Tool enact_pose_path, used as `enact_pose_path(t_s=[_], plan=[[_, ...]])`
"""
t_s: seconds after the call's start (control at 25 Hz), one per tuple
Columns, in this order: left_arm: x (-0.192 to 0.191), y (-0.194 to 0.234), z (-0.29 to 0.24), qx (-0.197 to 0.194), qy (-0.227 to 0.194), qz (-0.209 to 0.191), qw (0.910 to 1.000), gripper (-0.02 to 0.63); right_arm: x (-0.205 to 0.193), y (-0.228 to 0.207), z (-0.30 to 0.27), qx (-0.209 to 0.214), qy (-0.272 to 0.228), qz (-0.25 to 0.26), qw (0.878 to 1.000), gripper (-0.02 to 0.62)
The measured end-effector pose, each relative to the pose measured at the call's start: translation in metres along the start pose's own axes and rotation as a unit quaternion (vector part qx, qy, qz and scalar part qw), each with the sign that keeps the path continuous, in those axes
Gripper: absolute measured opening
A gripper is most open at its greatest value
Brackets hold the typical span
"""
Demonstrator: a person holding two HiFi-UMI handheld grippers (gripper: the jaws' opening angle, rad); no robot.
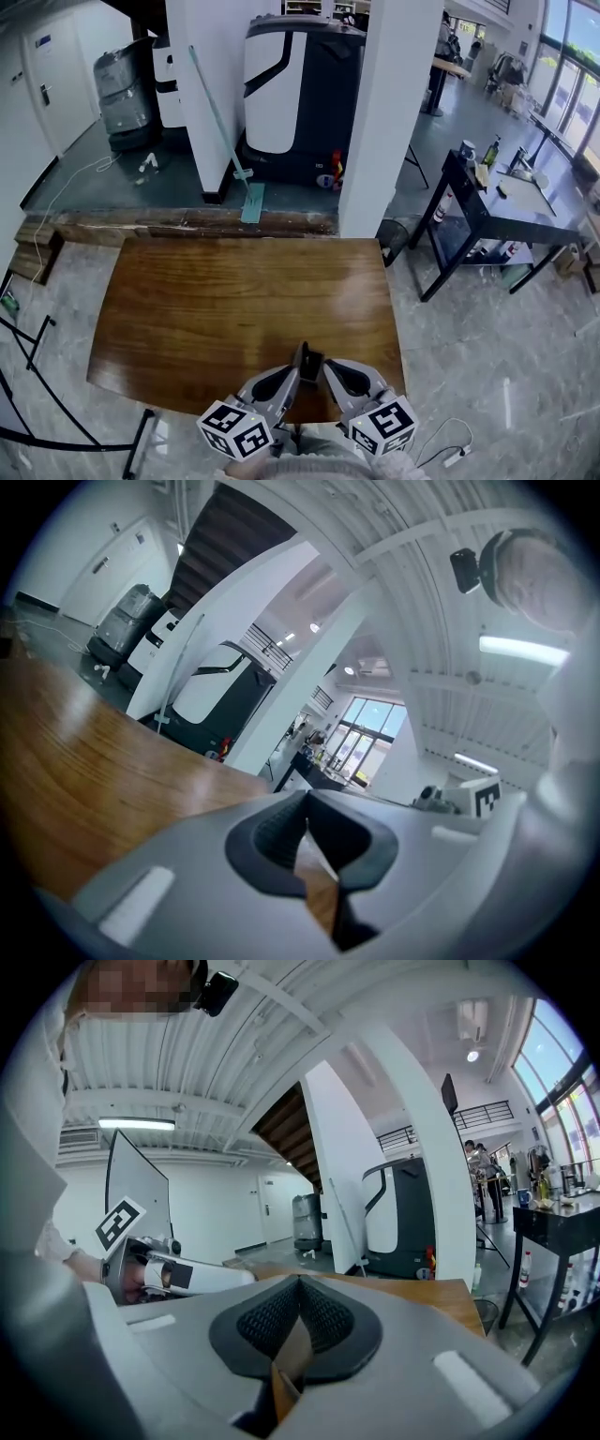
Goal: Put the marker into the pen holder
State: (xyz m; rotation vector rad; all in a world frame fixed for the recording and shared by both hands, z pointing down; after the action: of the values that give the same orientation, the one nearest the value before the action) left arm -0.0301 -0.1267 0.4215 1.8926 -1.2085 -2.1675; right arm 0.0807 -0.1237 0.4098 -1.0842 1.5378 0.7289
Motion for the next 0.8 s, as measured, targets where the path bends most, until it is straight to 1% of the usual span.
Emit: enact_pose_path(t_s=[0.24, 0.44, 0.6, 0.8], plan=[[0.003, -0.010, -0.004, -0.013, 0.010, -0.015, 0.9998, 0.006, 0.006, 0.005, 0.003, 0.012, -0.021, -0.020, 1.000, 0.000], [0.000, -0.014, -0.010, -0.021, 0.014, -0.013, 0.9996, 0.006, 0.007, 0.013, 0.005, 0.025, -0.019, -0.008, 0.999, 0.000], [0.003, -0.012, -0.009, -0.016, 0.009, -0.019, 0.9996, 0.006, 0.006, 0.013, 0.007, 0.021, -0.018, -0.005, 1.000, 0.000], [0.004, -0.011, -0.008, -0.013, 0.010, -0.022, 0.9996, 0.006, 0.007, 0.010, 0.009, 0.005, -0.012, 0.012, 1.000, -0.001]])
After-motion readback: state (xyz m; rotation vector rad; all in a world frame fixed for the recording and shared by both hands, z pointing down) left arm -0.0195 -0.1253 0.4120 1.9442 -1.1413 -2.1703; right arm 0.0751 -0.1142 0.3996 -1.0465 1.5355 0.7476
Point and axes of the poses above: the fingertips, and each gripper's own axes: z backward along the fingers, y to its left, x out of its top, the point moved 4 cm from there along z, backward along the fingers, and after that the axes turned 13 degrees about -x, right-handed, at the moved point
